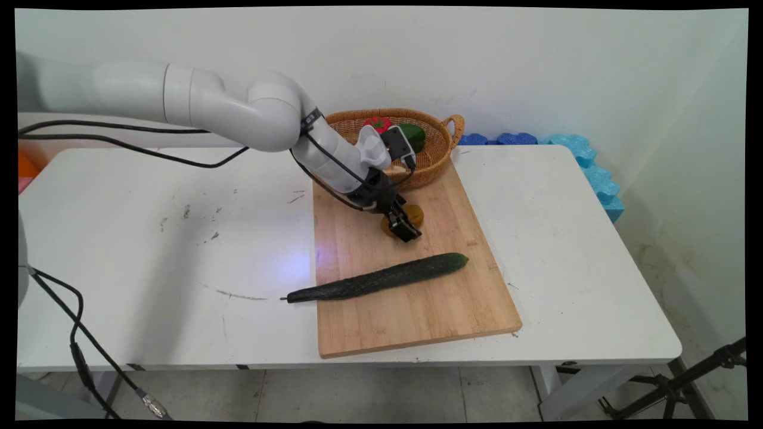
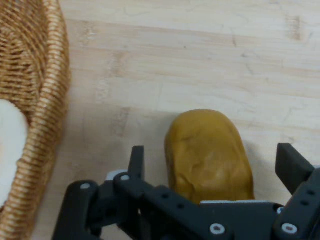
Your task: Place the picked object on the cutting board
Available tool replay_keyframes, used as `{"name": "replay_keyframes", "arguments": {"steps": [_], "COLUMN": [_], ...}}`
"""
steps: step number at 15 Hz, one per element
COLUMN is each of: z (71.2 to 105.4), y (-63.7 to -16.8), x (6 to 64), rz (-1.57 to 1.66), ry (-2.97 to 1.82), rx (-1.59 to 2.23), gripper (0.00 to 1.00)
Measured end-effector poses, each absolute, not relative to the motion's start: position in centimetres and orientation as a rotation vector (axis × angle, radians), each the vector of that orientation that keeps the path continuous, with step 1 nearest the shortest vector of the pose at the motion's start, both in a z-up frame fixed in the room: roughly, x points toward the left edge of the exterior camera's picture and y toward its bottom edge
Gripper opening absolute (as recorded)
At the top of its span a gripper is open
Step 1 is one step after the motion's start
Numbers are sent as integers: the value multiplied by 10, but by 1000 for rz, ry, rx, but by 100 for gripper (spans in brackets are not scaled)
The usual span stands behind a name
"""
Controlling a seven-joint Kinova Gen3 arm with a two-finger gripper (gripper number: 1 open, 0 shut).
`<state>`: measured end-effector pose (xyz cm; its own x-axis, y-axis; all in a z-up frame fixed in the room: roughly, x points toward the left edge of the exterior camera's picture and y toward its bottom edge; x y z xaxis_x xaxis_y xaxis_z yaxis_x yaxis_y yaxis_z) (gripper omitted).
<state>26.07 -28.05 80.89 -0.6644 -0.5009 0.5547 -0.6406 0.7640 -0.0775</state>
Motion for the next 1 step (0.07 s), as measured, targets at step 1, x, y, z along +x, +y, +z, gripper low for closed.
{"name": "replay_keyframes", "arguments": {"steps": [1], "z": [808], "y": [-280], "x": [260], "rz": [360], "ry": [-2443], "rx": [855], "gripper": [100]}}
